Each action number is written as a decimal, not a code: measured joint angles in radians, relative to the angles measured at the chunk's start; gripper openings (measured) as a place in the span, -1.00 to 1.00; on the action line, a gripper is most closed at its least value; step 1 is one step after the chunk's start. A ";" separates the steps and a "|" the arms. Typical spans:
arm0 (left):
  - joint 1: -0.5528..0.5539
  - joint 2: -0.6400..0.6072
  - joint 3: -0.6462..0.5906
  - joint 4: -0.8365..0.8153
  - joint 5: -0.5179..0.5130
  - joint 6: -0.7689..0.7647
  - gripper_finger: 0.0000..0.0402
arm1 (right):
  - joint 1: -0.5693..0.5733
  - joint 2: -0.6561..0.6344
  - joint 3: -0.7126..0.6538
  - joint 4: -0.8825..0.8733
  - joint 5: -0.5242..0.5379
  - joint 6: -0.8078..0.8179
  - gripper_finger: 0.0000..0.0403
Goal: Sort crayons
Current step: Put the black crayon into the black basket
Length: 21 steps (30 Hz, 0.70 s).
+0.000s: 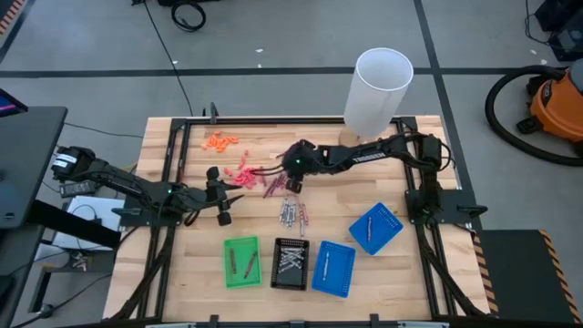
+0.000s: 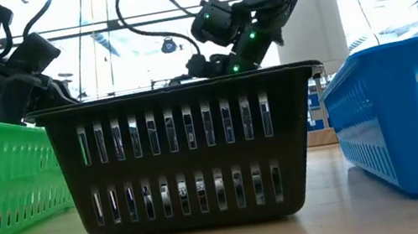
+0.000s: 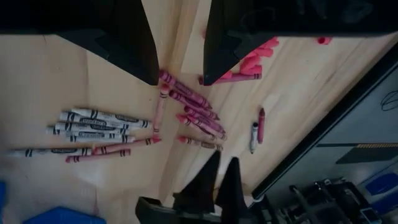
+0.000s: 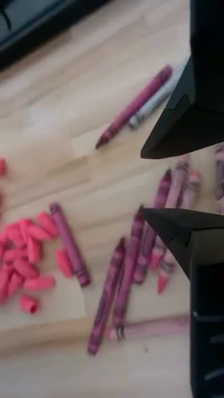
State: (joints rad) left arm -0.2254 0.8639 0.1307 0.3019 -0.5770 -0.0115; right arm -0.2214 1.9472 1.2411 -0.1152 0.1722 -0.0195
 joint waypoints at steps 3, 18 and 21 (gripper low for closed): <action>0.000 0.000 0.000 -0.002 0.001 -0.003 -0.32 | -0.032 0.000 0.002 0.038 -0.057 0.025 -0.27; 0.000 0.000 0.000 0.039 0.002 0.004 -0.32 | -0.098 0.102 0.124 -0.008 -0.024 0.132 -0.27; 0.000 0.000 0.000 0.033 0.002 0.005 -0.32 | -0.098 0.147 0.206 -0.105 -0.007 0.126 -0.27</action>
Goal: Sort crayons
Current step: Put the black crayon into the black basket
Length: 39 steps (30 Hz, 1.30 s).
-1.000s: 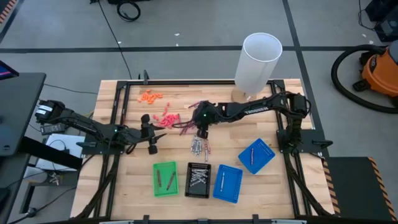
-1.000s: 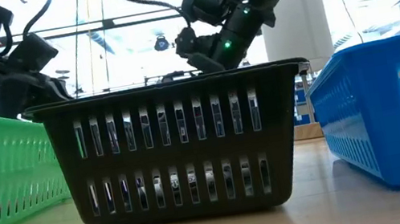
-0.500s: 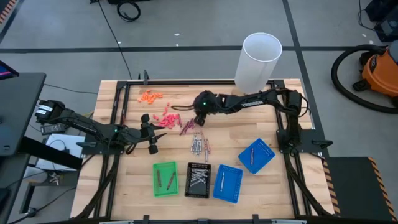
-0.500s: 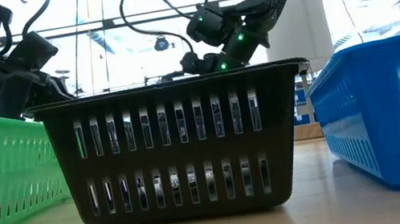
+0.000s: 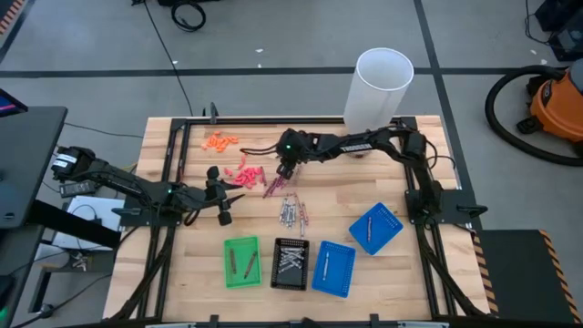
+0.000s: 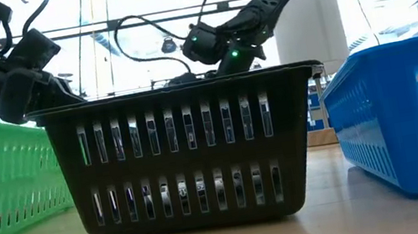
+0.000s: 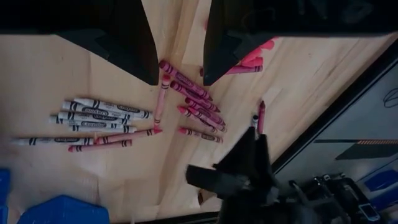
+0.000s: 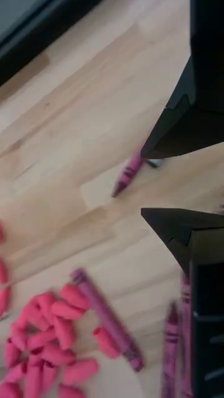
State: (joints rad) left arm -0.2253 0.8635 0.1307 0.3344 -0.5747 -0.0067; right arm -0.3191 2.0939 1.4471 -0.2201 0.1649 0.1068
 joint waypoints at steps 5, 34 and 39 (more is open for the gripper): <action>-0.001 0.000 0.000 -0.020 0.000 -0.010 -0.32 | -0.007 0.011 0.077 -0.098 0.022 -0.014 -0.27; -0.003 0.000 0.000 -0.079 0.004 -0.084 -0.32 | -0.035 -0.008 0.082 -0.178 0.012 0.006 -0.27; -0.003 0.000 0.000 -0.079 0.004 -0.084 -0.32 | -0.035 -0.008 0.080 -0.188 -0.037 -0.072 -0.27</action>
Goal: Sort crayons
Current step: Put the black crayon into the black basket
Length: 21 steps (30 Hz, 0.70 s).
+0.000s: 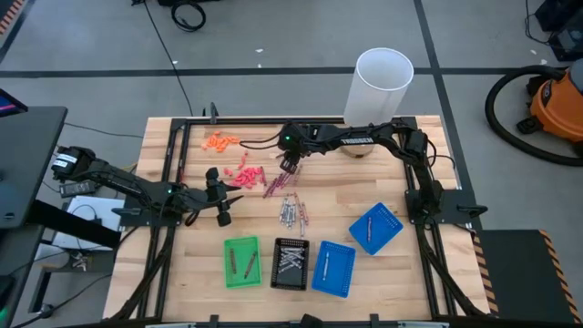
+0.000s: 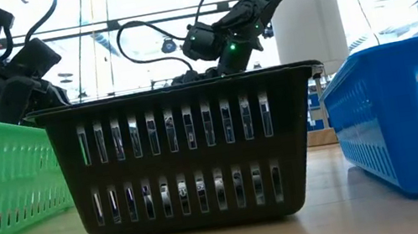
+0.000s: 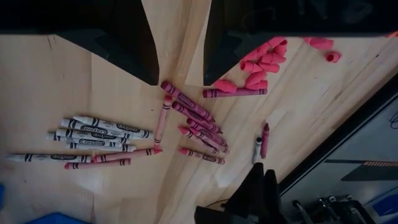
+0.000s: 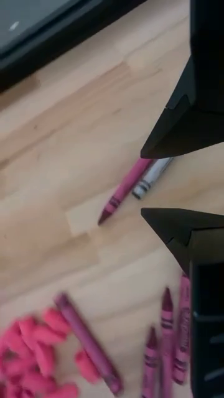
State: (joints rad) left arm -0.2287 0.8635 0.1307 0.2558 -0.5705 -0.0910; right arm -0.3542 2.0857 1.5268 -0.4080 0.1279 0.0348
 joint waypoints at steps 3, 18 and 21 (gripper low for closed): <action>0.000 0.000 0.000 0.000 0.000 0.000 -0.32 | 0.000 0.000 -0.006 0.009 -0.037 -0.067 -0.27; 0.000 0.000 0.000 0.000 0.000 0.000 -0.32 | -0.015 0.008 -0.019 0.028 -0.098 -0.119 -0.27; 0.000 0.000 0.000 0.001 0.000 0.000 -0.32 | -0.028 0.025 -0.040 0.060 -0.046 -0.085 -0.27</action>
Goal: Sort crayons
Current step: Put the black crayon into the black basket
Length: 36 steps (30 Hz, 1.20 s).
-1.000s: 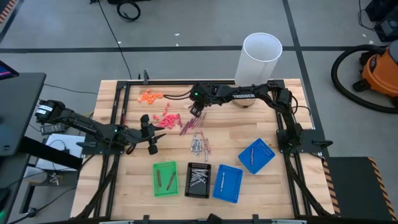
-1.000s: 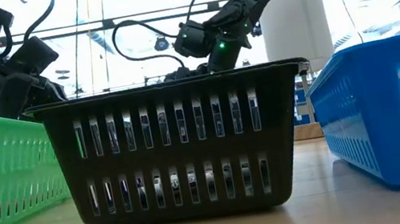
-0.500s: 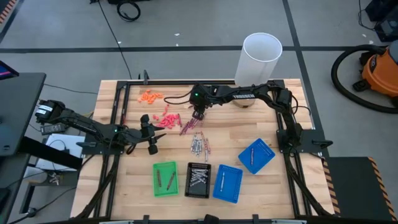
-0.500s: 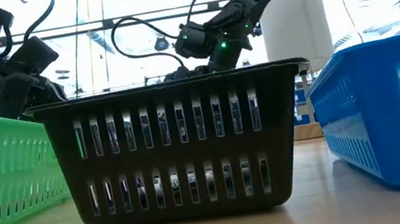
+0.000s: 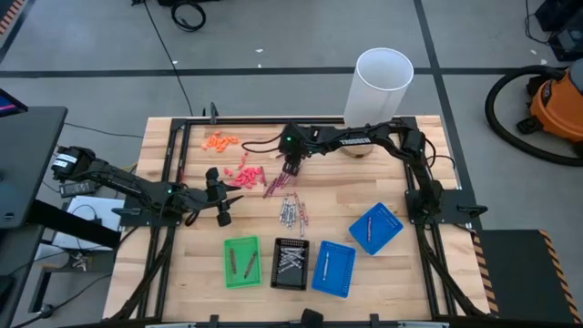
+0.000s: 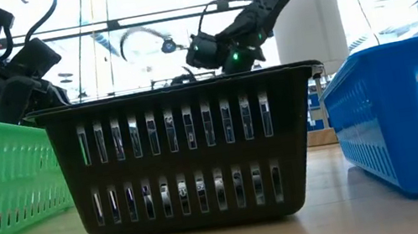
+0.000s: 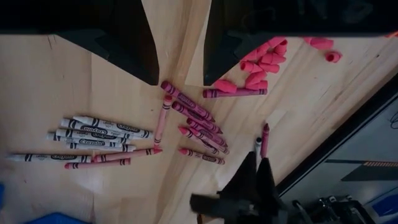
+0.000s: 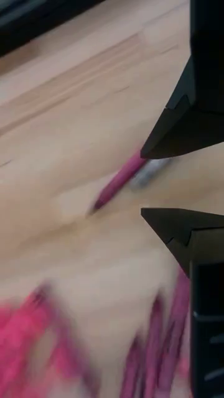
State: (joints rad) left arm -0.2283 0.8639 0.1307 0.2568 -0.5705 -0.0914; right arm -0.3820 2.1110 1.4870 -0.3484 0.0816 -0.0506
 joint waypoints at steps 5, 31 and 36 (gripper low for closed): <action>0.000 0.000 0.000 0.005 0.000 0.000 -0.32 | -0.011 0.012 0.001 0.026 0.035 0.036 -0.29; 0.001 0.000 0.000 0.007 0.000 0.008 -0.32 | -0.006 0.024 0.006 -0.178 -0.042 0.025 -0.35; 0.001 0.000 0.000 0.007 0.000 0.008 -0.32 | 0.005 0.023 0.006 -0.208 -0.034 0.008 -0.38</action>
State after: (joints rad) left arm -0.2272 0.8639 0.1307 0.2638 -0.5707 -0.0834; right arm -0.3771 2.1338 1.4933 -0.5566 0.0479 -0.0425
